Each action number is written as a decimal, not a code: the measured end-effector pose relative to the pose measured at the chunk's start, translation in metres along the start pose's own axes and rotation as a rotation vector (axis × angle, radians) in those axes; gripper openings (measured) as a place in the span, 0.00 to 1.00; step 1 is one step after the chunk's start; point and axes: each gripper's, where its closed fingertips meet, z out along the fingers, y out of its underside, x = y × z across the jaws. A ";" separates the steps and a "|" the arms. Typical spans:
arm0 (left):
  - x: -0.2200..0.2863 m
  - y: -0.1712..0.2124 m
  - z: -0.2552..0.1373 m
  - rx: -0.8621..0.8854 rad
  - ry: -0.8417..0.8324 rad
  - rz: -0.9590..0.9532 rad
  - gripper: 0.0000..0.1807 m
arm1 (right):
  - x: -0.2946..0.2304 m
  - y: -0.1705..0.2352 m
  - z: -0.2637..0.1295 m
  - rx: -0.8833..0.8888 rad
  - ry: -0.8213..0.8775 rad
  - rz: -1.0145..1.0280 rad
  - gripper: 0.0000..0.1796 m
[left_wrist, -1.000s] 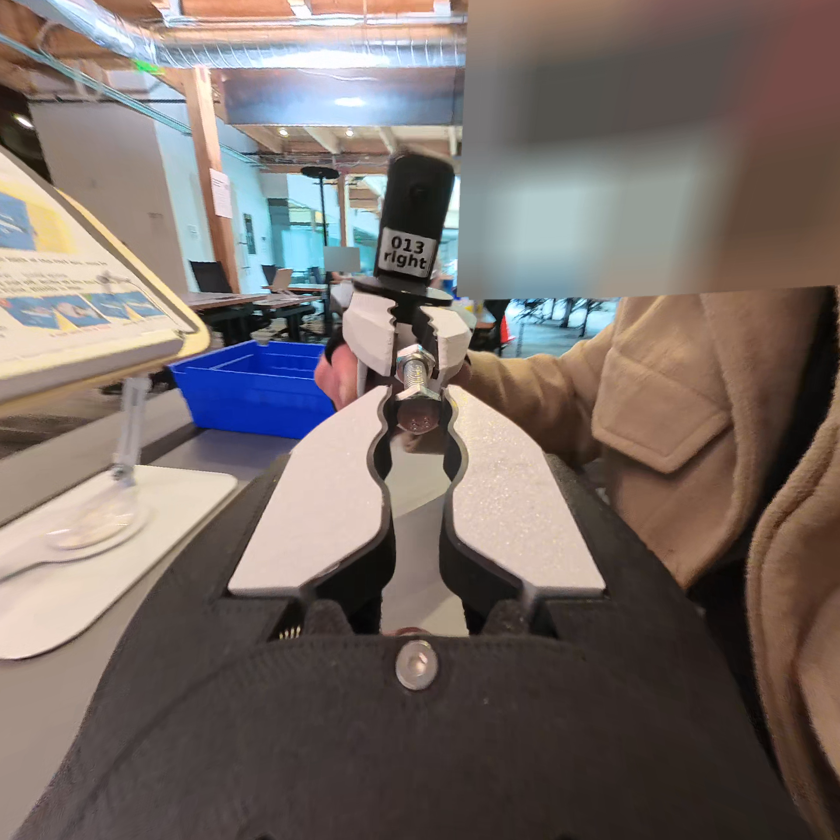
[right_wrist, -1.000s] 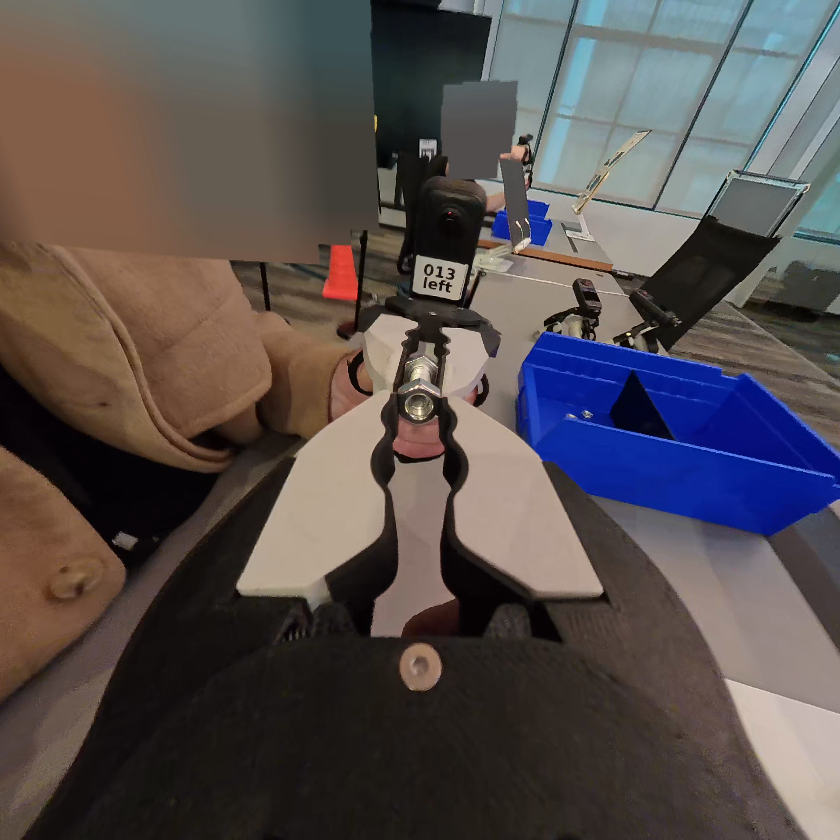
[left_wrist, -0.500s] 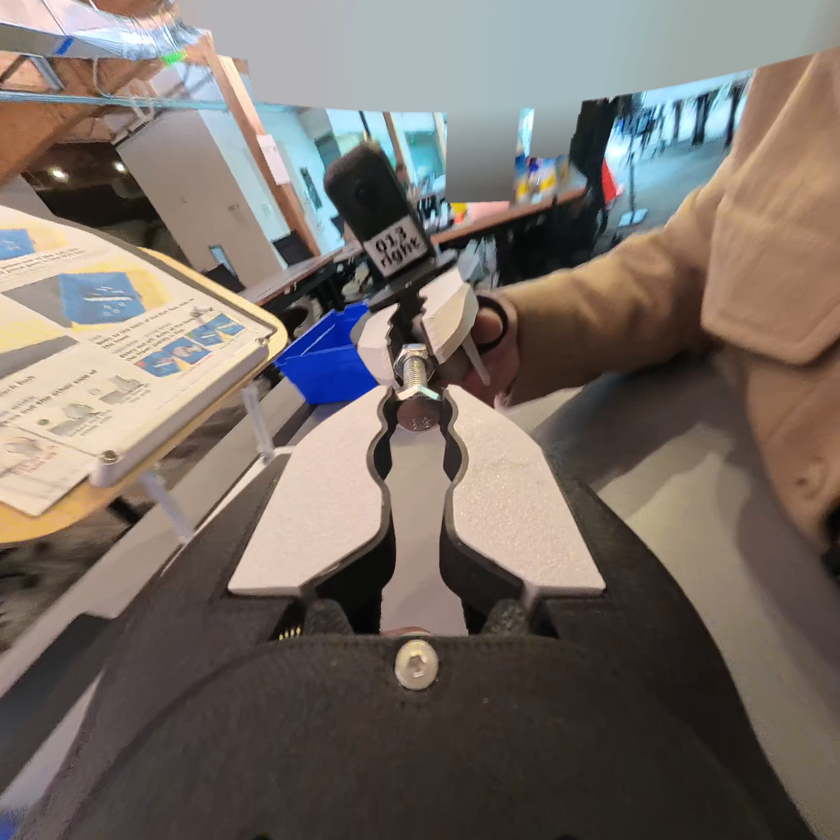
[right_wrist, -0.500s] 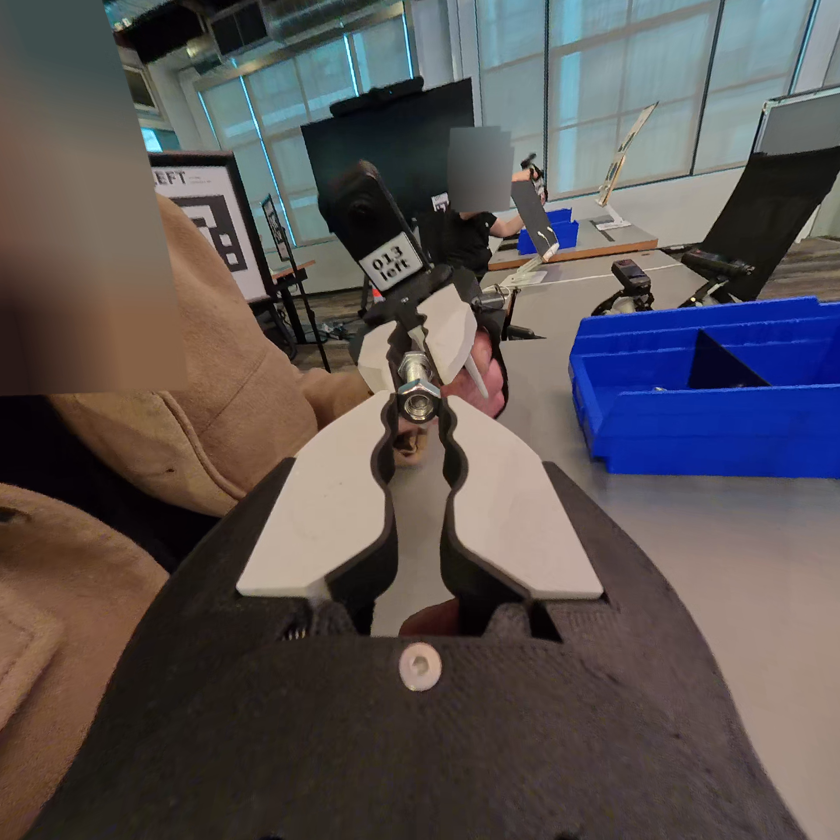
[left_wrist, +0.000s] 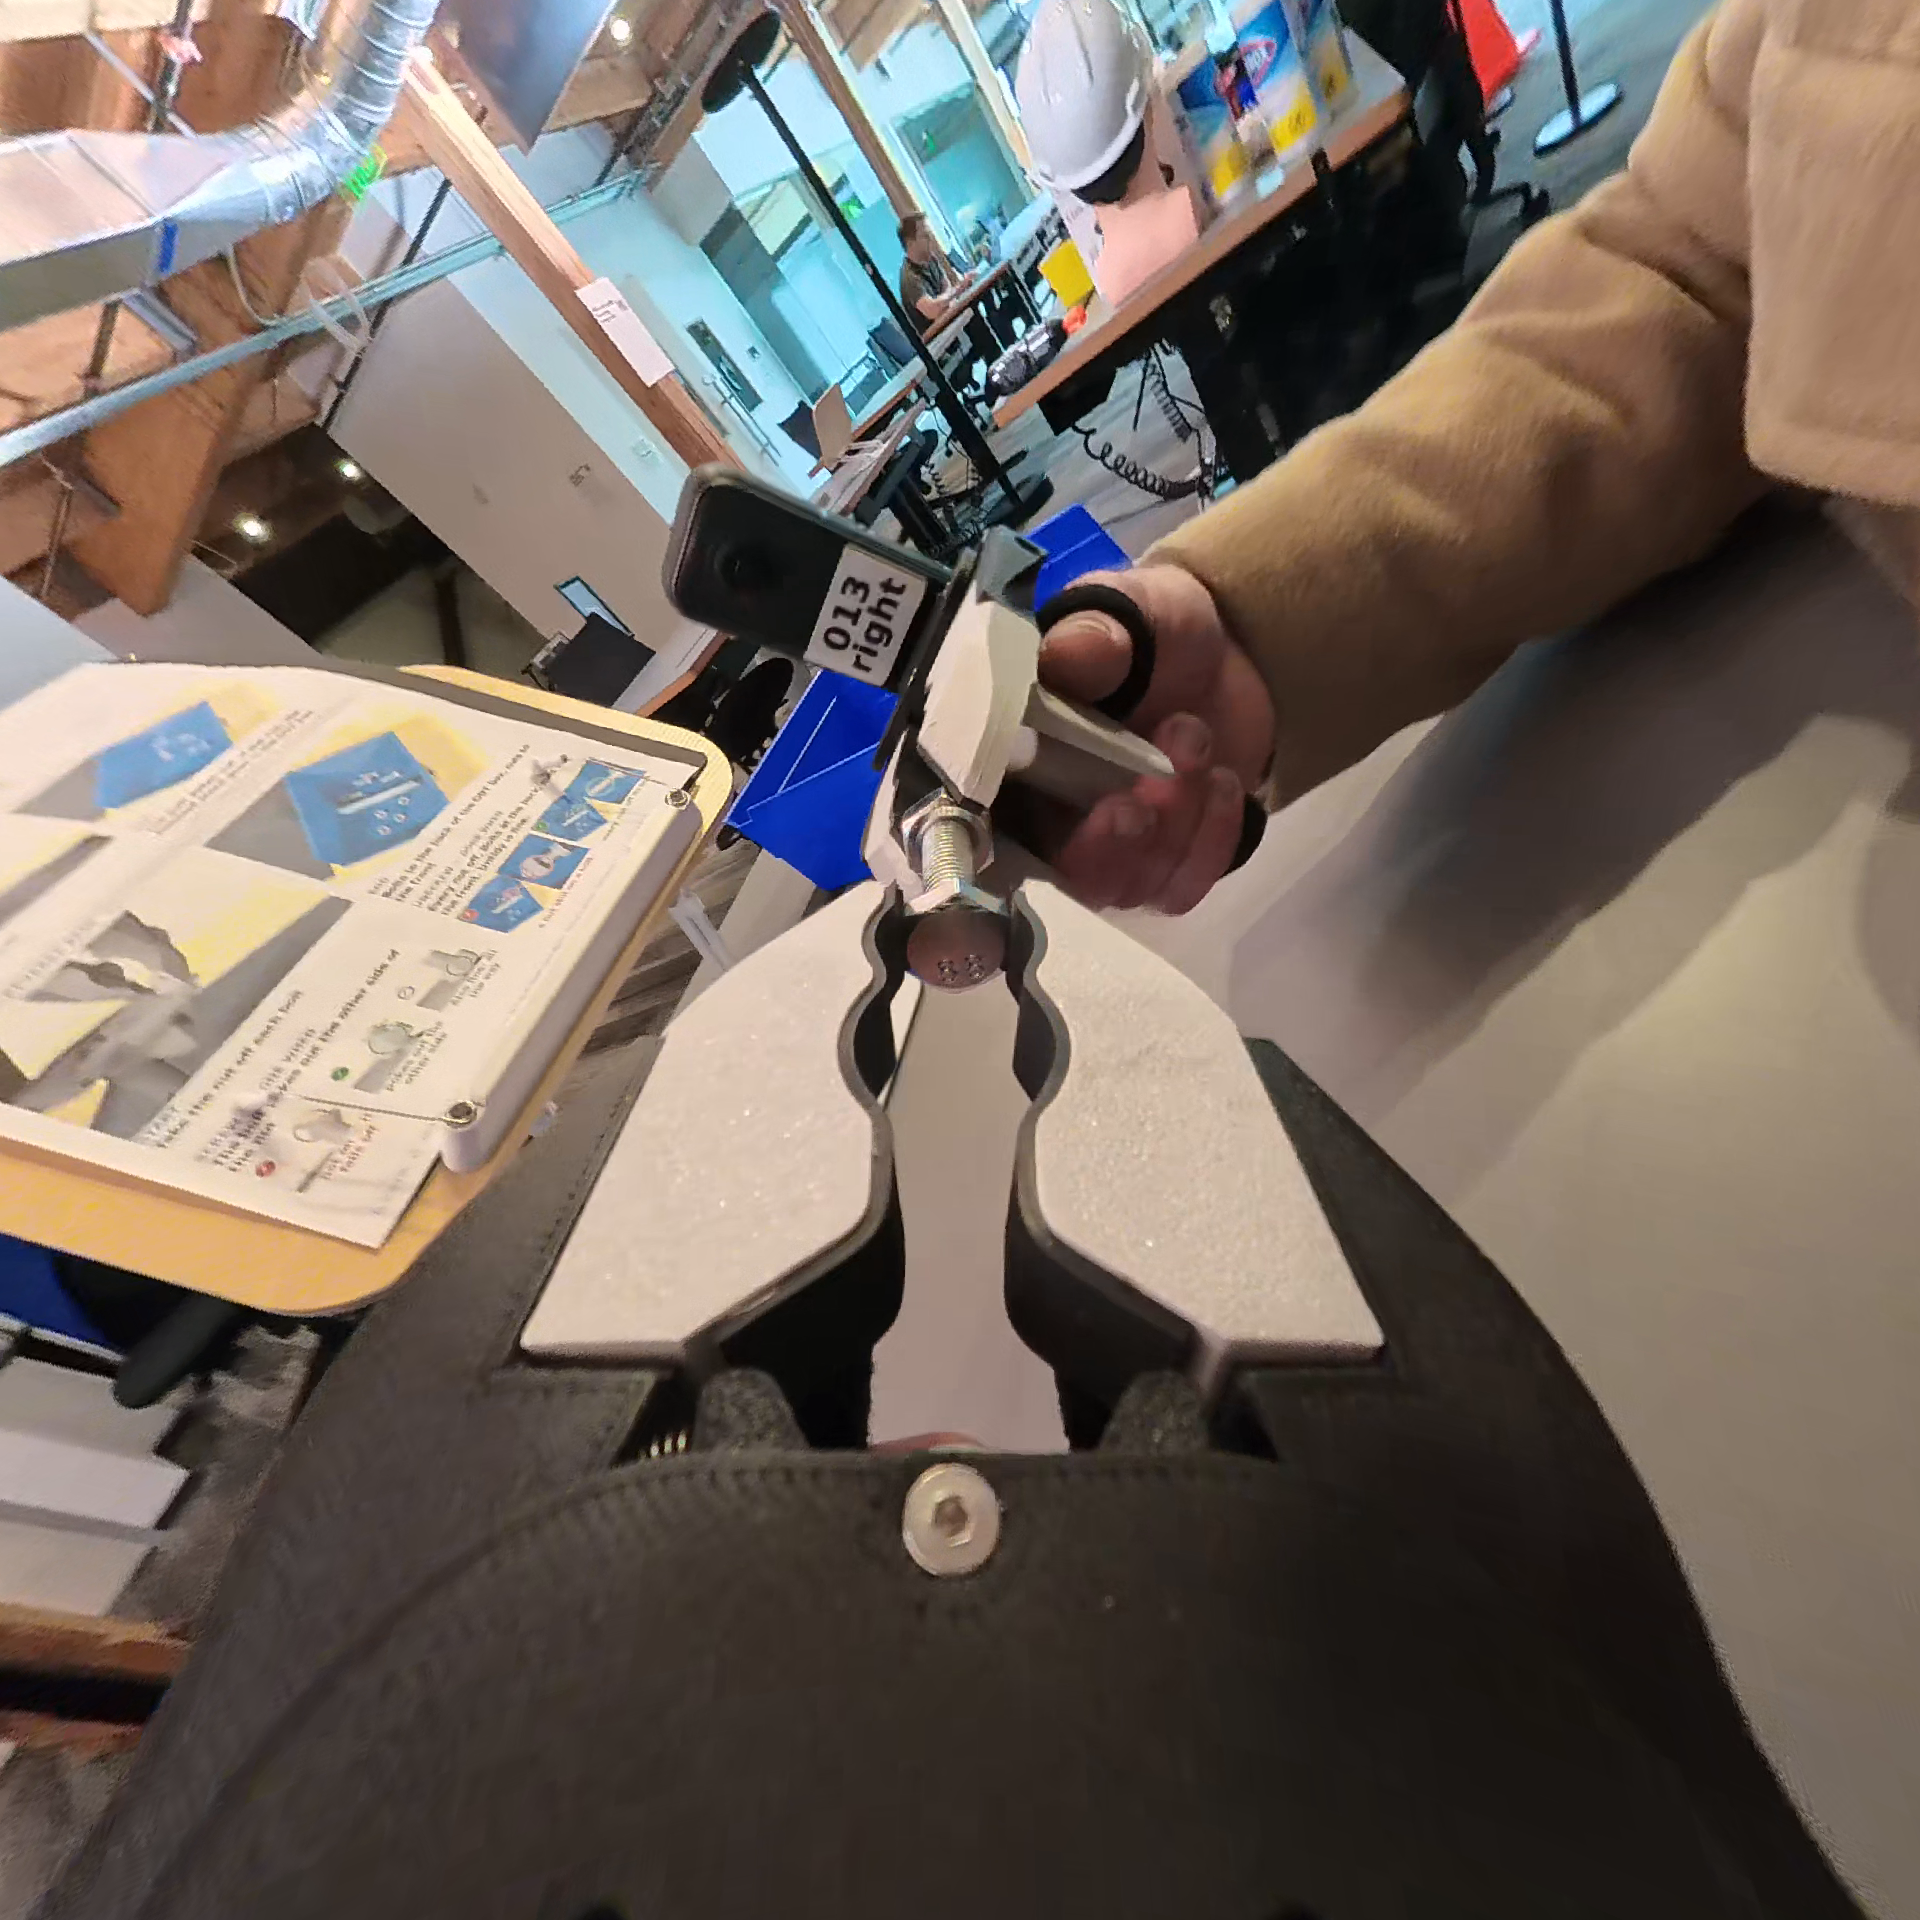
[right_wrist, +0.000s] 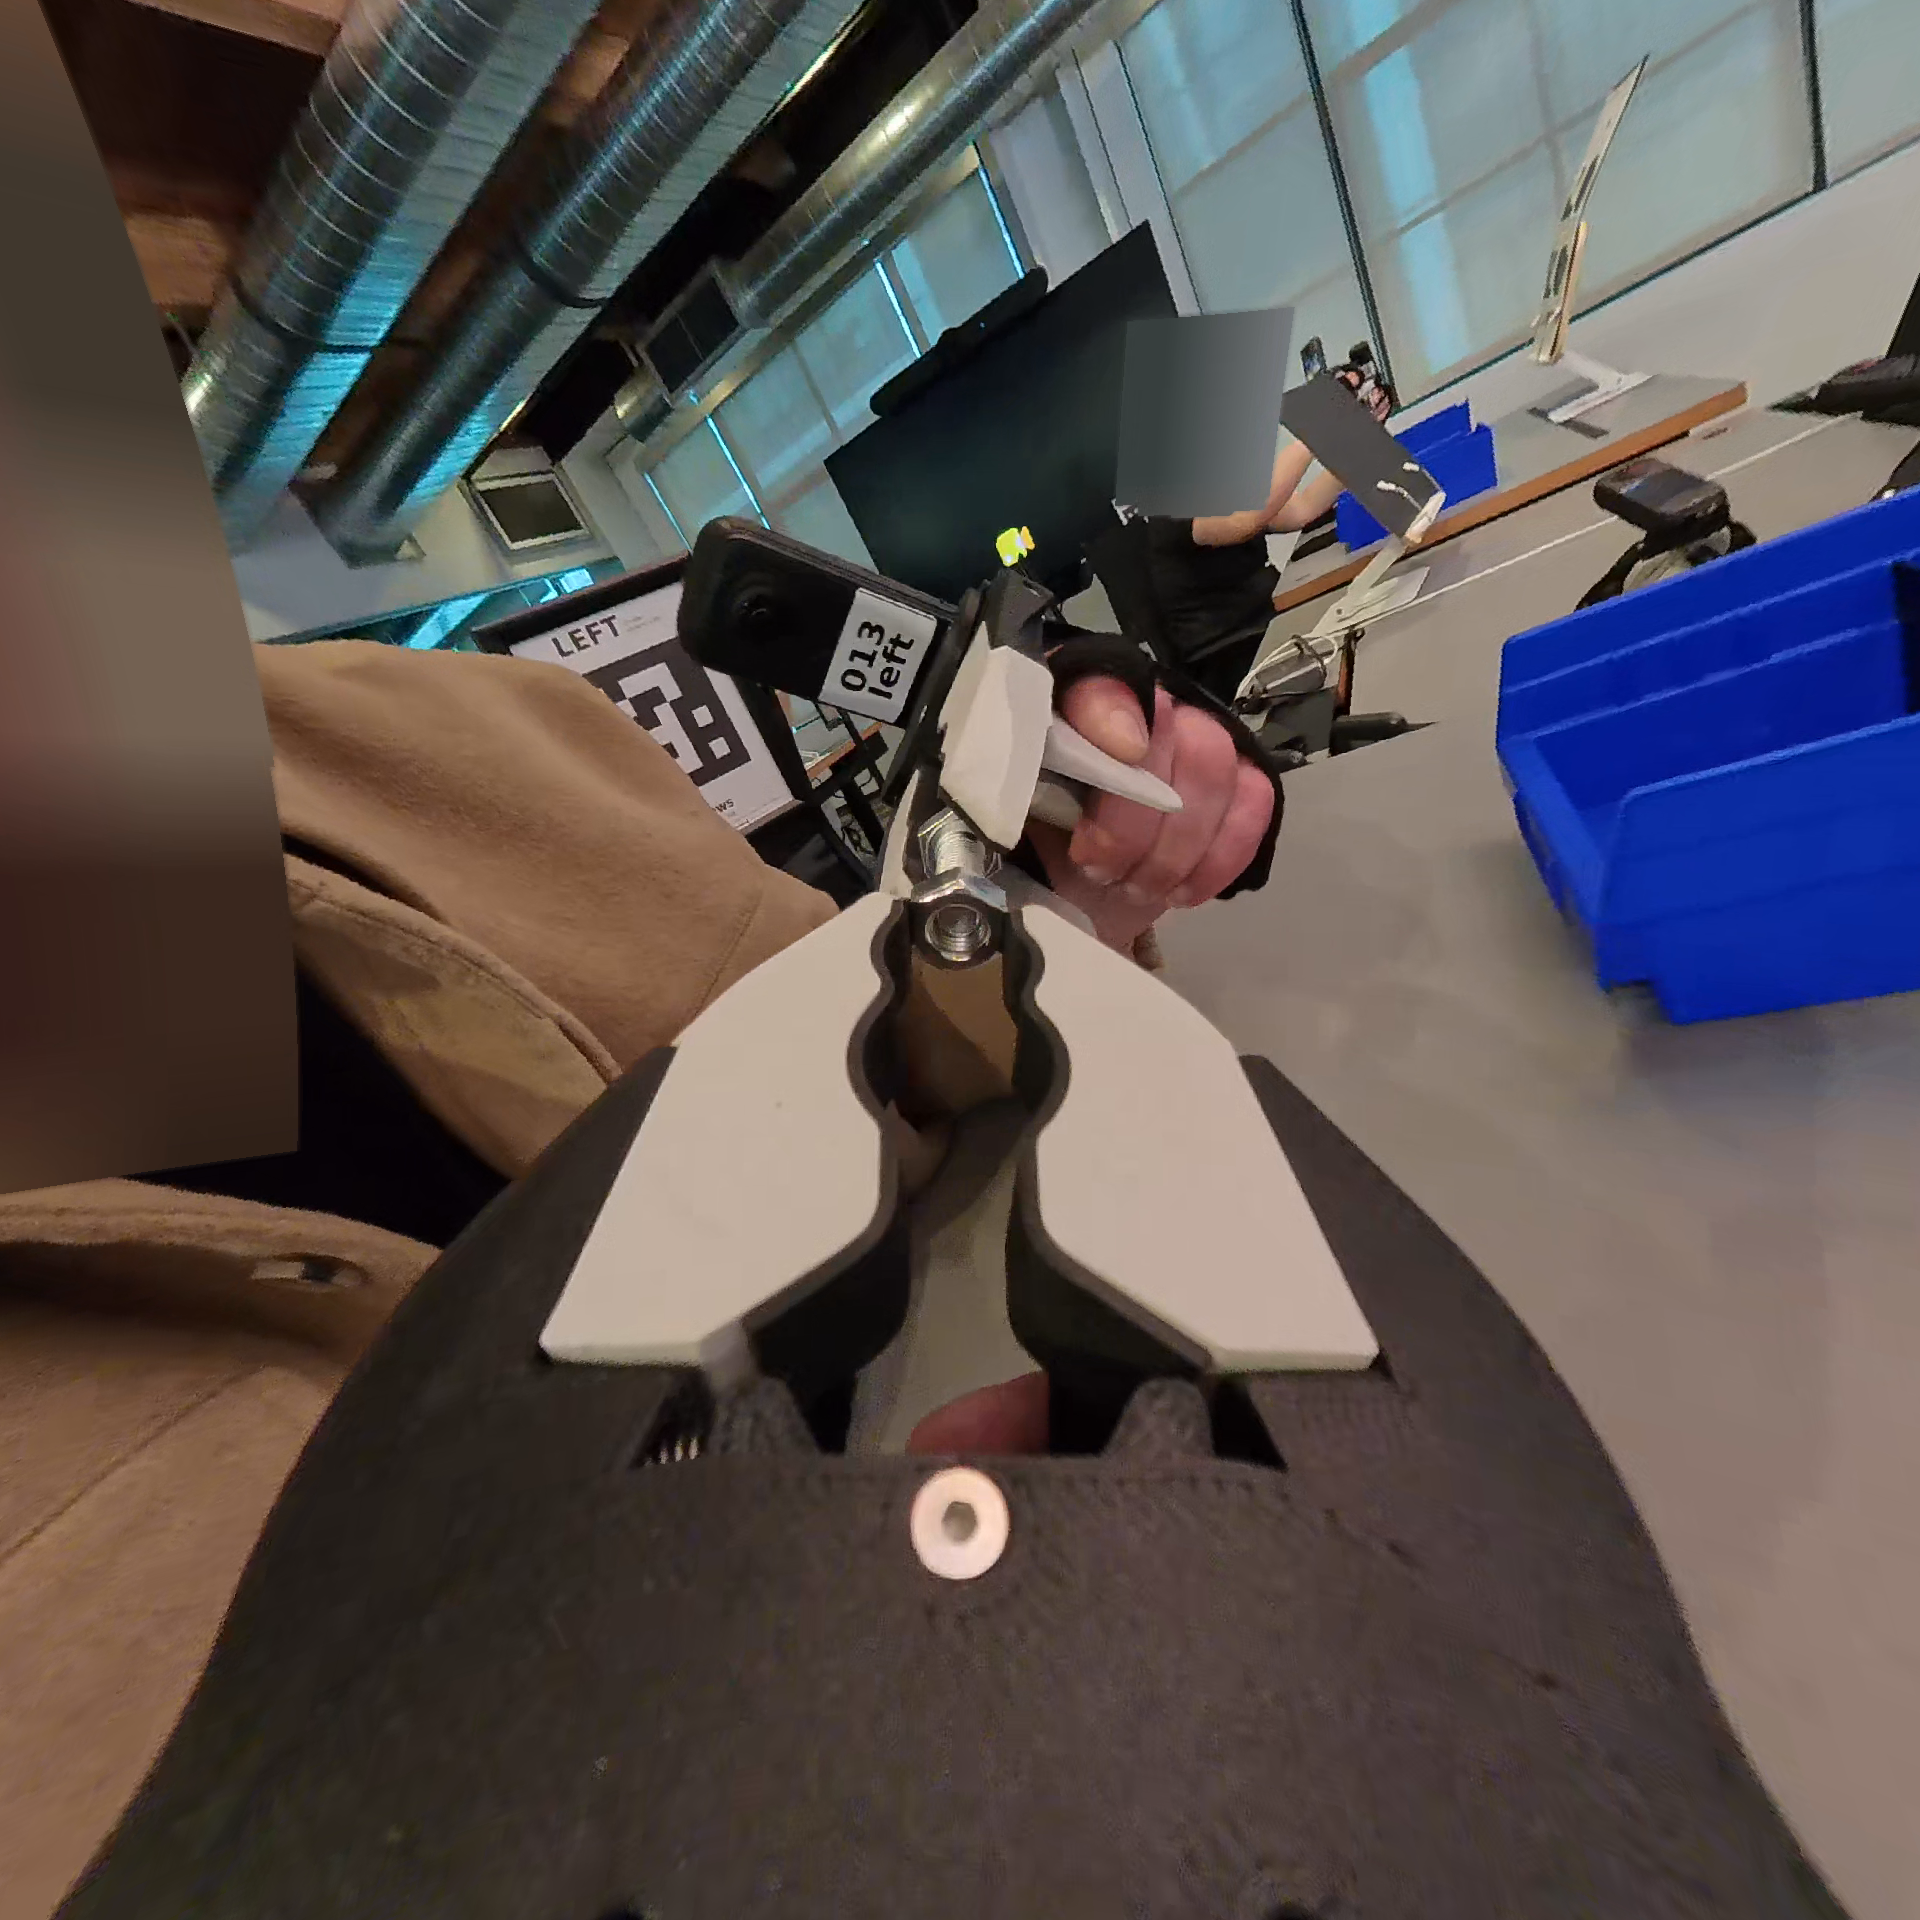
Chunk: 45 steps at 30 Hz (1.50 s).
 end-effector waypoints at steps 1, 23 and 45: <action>0.001 0.001 0.000 -0.012 -0.001 0.023 0.10 | 0.000 0.001 0.000 -0.007 0.002 0.019 0.10; 0.004 0.006 -0.008 -0.082 -0.002 0.155 0.10 | 0.005 0.006 0.000 -0.086 0.068 0.037 0.09; 0.001 -0.016 -0.014 0.344 0.136 -0.559 0.10 | -0.004 -0.009 -0.008 -0.126 0.185 -0.268 0.10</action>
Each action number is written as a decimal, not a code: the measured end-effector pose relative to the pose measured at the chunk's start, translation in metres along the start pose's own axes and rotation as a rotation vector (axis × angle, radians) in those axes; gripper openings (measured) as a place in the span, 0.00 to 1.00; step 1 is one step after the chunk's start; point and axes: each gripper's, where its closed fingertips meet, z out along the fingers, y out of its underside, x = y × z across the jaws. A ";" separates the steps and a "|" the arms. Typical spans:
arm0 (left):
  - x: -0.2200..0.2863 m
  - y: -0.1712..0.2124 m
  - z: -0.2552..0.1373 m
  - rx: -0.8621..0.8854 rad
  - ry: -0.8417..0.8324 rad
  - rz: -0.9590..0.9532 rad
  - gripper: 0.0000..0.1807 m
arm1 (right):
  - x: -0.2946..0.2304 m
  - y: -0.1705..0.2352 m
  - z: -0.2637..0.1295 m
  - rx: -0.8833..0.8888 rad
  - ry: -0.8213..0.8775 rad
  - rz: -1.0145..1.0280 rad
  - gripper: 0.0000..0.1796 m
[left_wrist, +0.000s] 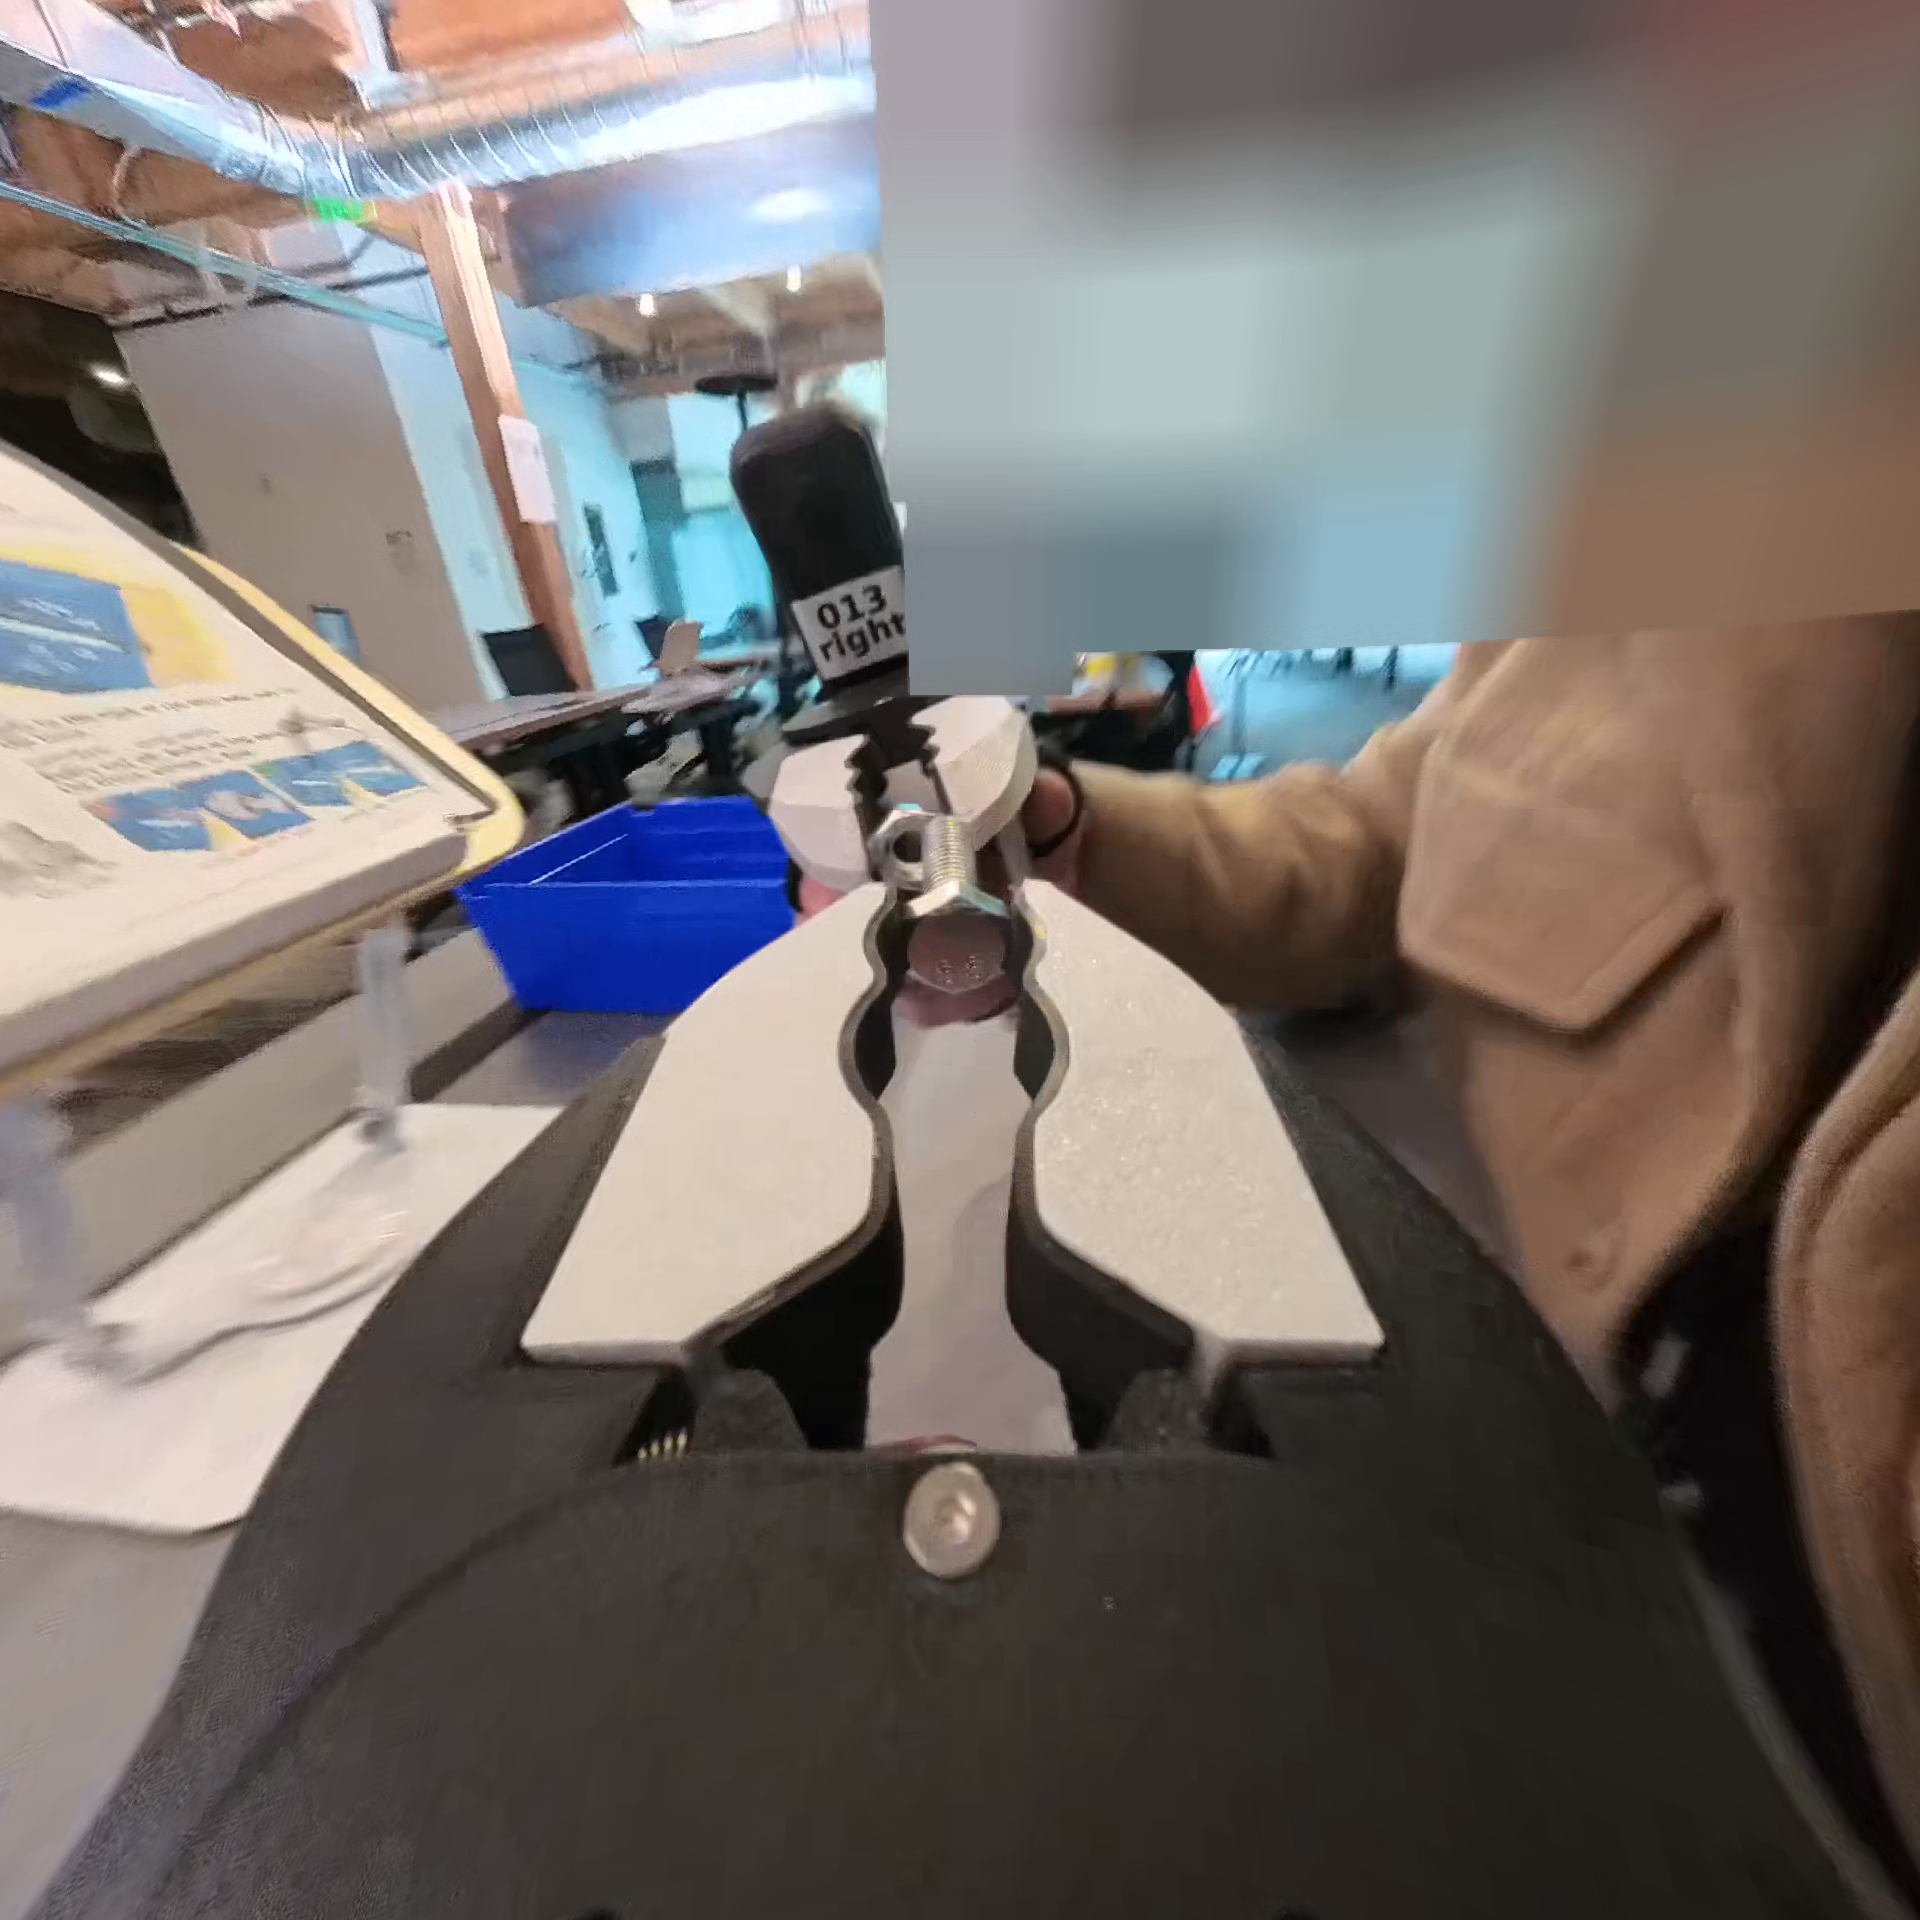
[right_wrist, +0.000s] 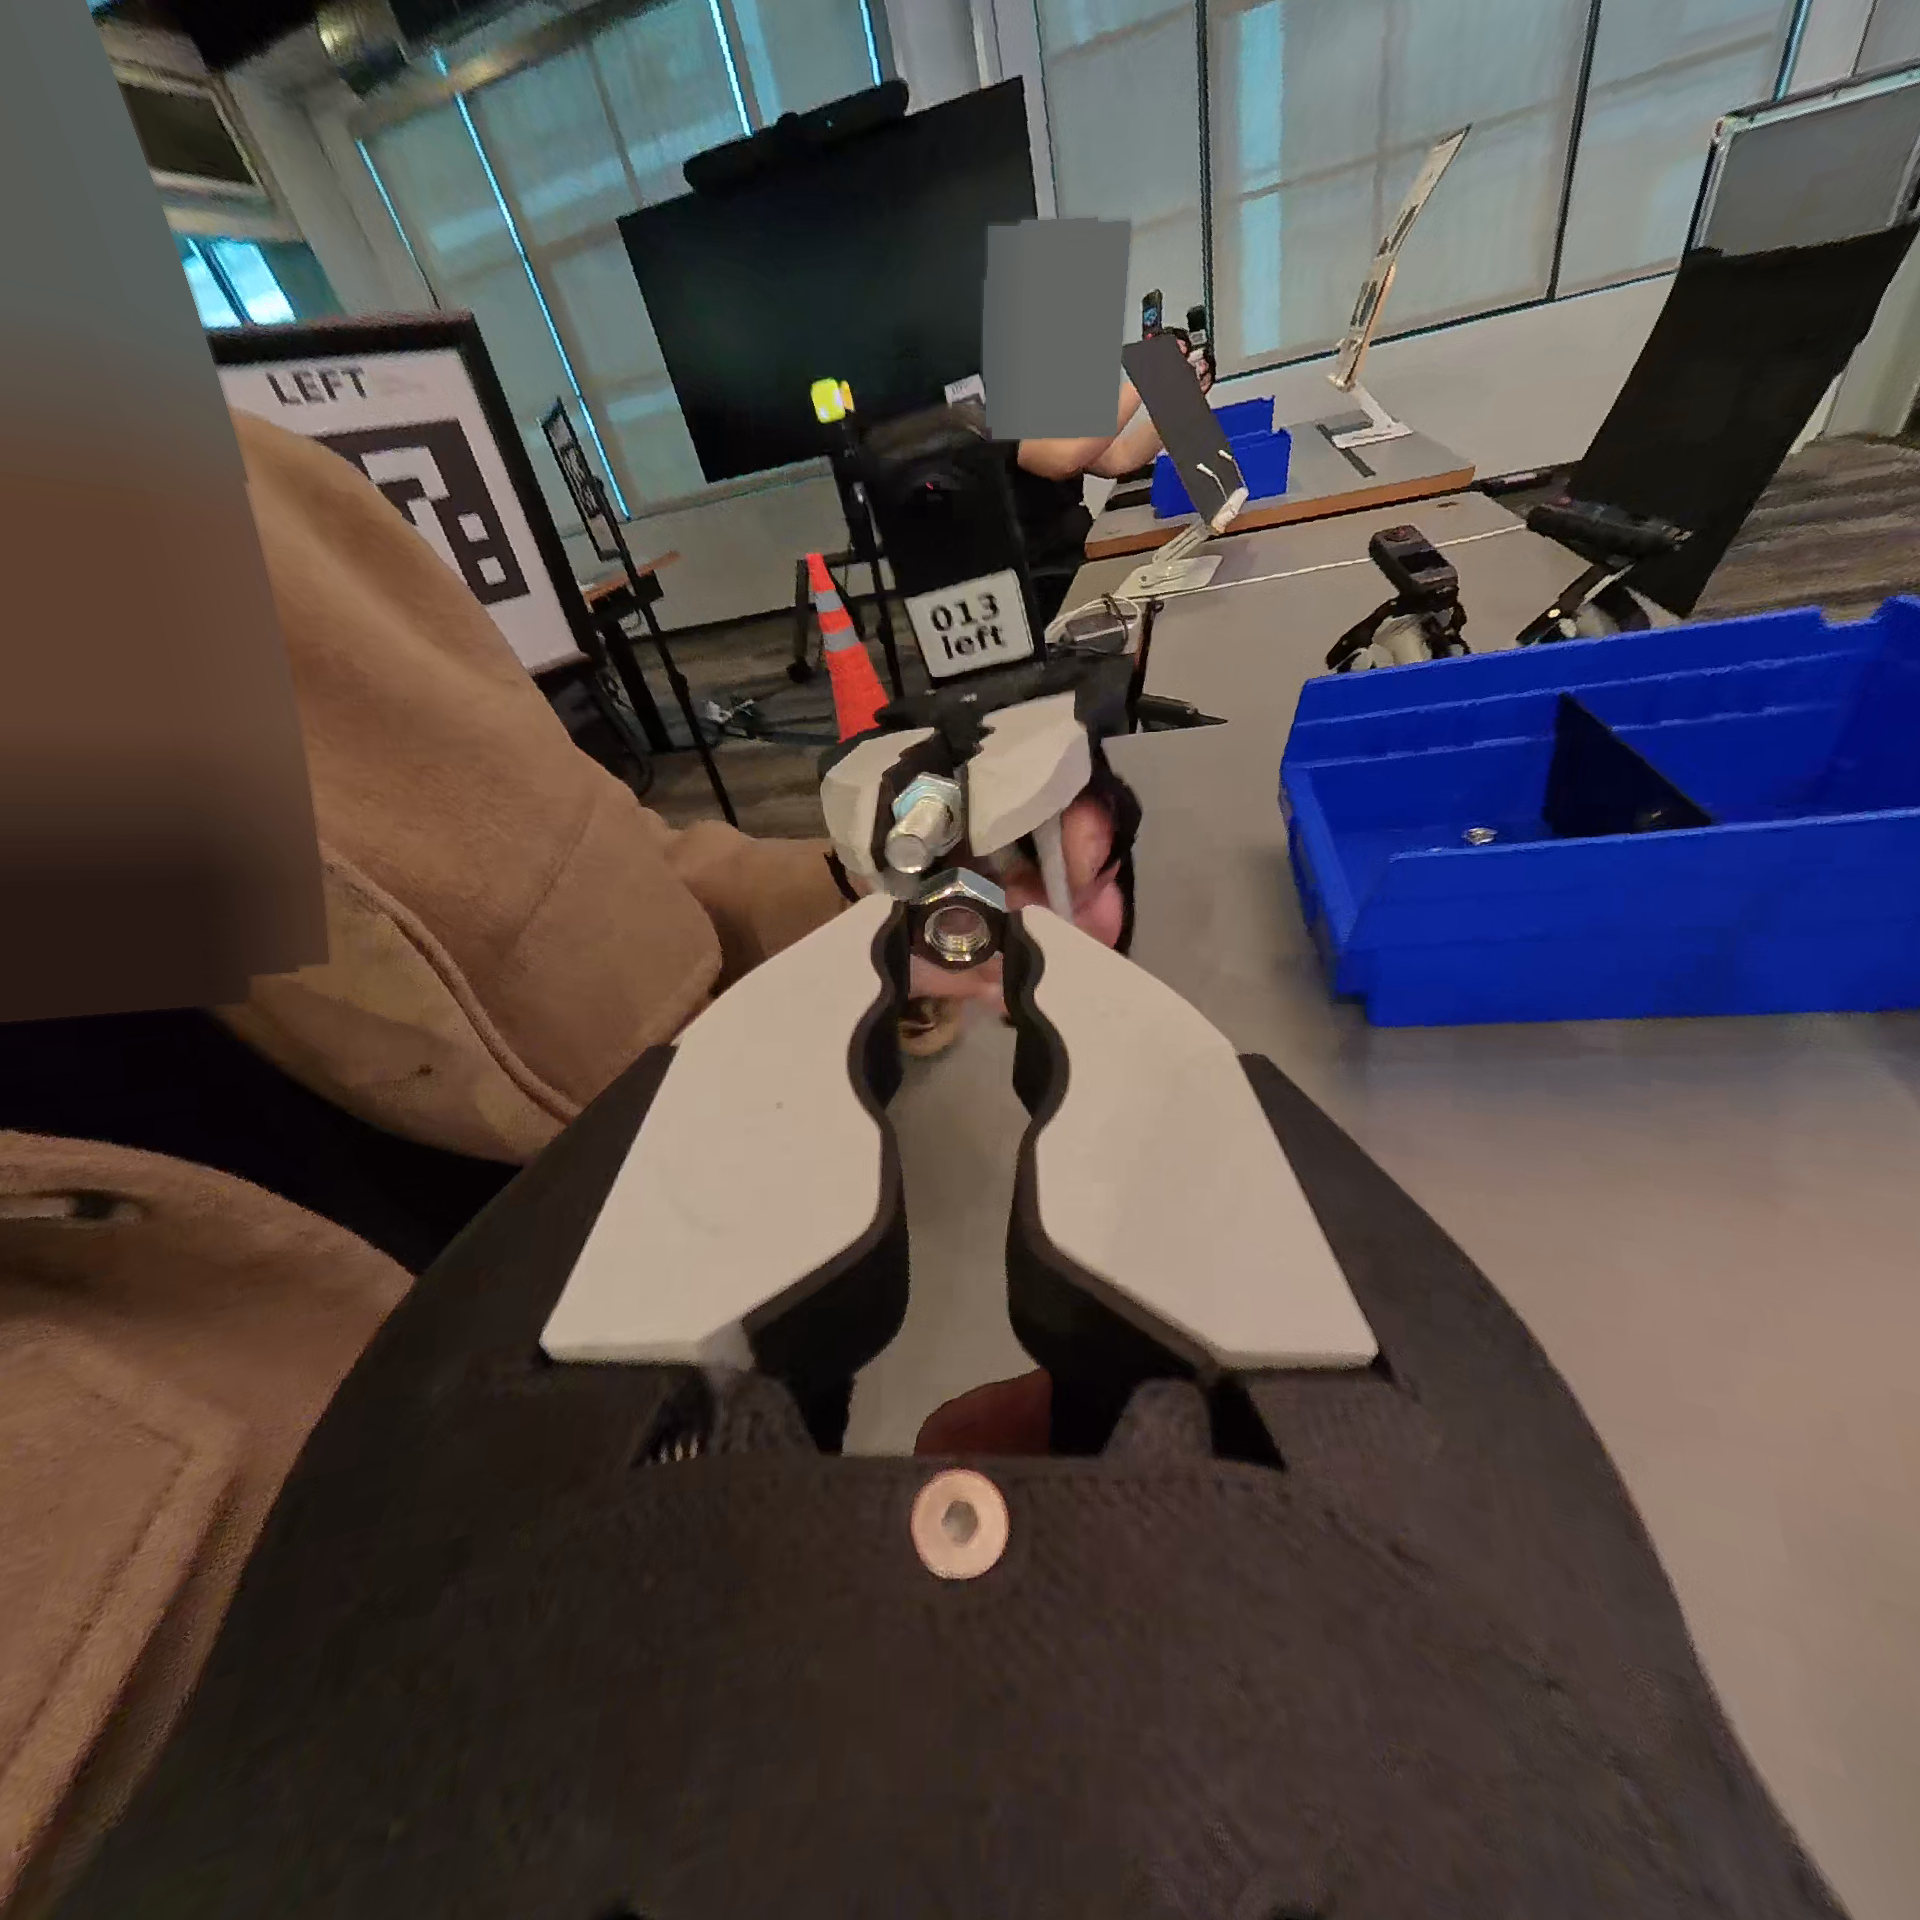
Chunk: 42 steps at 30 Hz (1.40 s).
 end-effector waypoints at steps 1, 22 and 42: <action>0.004 -0.002 -0.002 0.067 0.030 -0.079 0.10 | -0.001 -0.002 -0.001 -0.009 0.011 -0.029 0.09; 0.006 0.012 -0.033 0.543 0.286 -0.779 0.10 | -0.004 0.012 0.044 -0.504 -0.065 -0.689 0.10; 0.003 0.029 -0.023 0.482 0.292 -0.866 0.10 | 0.005 0.028 0.031 -0.870 -0.086 -1.038 0.10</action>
